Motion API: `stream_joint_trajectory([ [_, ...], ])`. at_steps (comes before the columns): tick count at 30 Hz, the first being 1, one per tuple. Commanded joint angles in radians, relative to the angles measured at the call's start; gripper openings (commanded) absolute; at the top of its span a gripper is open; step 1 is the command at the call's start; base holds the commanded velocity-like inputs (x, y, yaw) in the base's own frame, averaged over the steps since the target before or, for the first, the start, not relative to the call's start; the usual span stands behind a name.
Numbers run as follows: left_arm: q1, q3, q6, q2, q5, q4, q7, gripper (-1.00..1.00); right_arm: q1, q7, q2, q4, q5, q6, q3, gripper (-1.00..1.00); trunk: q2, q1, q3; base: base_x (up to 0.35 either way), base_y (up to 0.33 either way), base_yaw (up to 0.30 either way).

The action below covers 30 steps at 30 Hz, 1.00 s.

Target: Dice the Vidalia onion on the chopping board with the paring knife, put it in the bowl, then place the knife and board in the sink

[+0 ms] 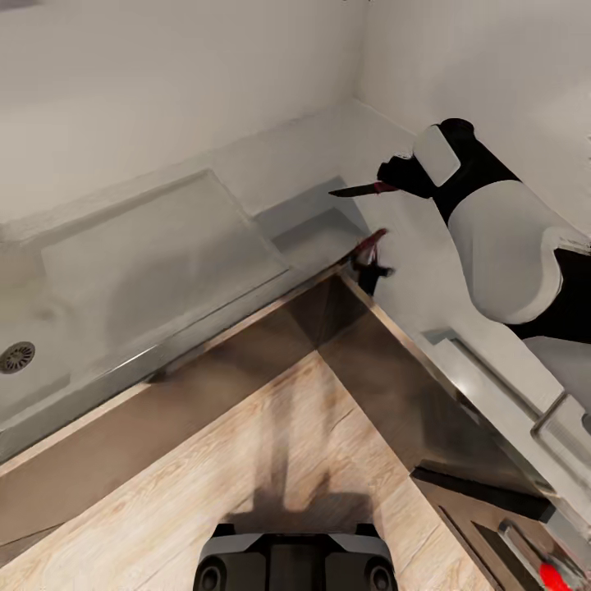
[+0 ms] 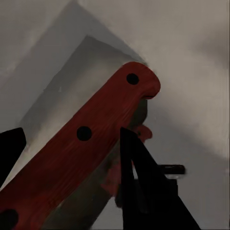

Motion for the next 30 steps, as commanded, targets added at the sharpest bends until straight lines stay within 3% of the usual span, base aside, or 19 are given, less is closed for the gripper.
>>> stream_joint_trajectory([
  [1,-0.001,-0.004,-0.007,0.001,0.007,0.004,0.001,1.0,0.0,0.021,0.001,-0.001,-0.009,0.015,0.0,-1.0,-0.001,0.0,0.0,-0.339,0.0,0.0],
  [3,-0.001,-0.004,-0.009,0.006,0.007,0.003,-0.001,1.0,0.0,0.06,0.002,-0.001,-0.01,0.029,-0.001,-1.0,-0.001,0.0,0.004,-0.339,0.0,0.0],
  [8,-0.001,-0.004,-0.01,0.01,0.007,0.002,-0.001,1.0,0.0,0.11,0.036,-0.001,-0.009,0.034,0.003,-1.0,-0.001,0.0,0.012,-0.339,0.0,0.0],
  [16,-0.001,-0.003,-0.012,0.014,0.009,0.001,0.005,1.0,0.0,0.118,0.048,-0.028,0.0,0.033,0.02,-1.0,-0.001,0.0,0.022,-0.207,0.0,0.0],
  [21,-0.001,-0.002,-0.015,0.02,0.003,-0.001,0.004,1.0,0.0,0.117,0.061,-0.093,0.001,0.037,0.074,-1.0,-0.001,0.0,0.023,-0.021,0.0,0.0],
  [25,-0.001,-0.003,-0.016,0.028,0.001,-0.013,0.004,1.0,0.0,0.115,0.062,-0.106,0.002,0.038,0.132,-1.0,-0.001,0.0,0.023,-0.003,0.0,0.0],
  [26,-0.001,-0.005,-0.016,0.035,0.001,-0.014,0.003,1.0,0.0,0.113,0.061,-0.109,0.003,0.039,0.163,-1.0,-0.001,0.0,0.023,0.0,0.0,0.0],
  [30,-0.001,-0.005,-0.016,0.045,0.001,-0.016,0.003,1.0,0.0,0.11,0.06,-0.11,0.005,0.038,0.208,-1.0,-0.001,0.0,0.023,0.0,0.0,0.0],
])
